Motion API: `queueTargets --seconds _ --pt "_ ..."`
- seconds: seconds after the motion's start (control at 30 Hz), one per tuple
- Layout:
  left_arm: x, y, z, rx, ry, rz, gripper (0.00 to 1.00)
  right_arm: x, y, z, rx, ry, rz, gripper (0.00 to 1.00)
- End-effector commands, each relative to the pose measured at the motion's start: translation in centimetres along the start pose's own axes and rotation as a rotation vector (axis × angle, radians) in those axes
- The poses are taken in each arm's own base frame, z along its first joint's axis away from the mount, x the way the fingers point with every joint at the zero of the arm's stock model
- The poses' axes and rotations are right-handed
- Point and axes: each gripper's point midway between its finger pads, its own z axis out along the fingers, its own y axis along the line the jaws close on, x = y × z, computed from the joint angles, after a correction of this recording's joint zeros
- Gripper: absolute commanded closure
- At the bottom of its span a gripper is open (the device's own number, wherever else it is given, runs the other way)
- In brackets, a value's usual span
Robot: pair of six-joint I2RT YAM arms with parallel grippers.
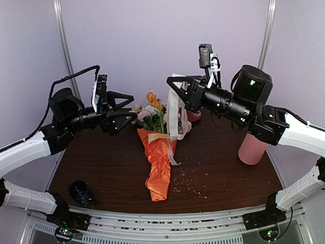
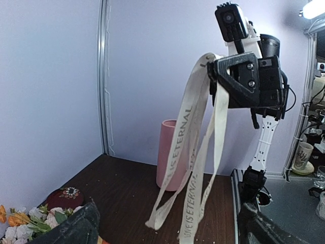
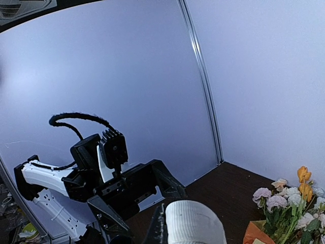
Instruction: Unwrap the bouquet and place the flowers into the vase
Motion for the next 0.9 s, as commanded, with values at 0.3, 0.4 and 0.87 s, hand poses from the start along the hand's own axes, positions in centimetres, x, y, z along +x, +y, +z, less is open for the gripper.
queueTargets --seconds 0.3,0.4,0.87 --pt "-3.2 -0.5 -0.1 0.011 -0.053 0.07 0.02 0.3 -0.7 2.7 0.014 0.02 0.006 1.0" --pt "-3.1 0.0 -0.5 -0.036 -0.049 0.087 0.02 0.8 -1.1 3.8 0.015 0.037 0.006 1.0" --pt "-2.8 3.6 -3.9 -0.357 -0.003 0.184 0.02 -3.0 -13.8 3.0 0.447 -0.025 -0.009 1.0"
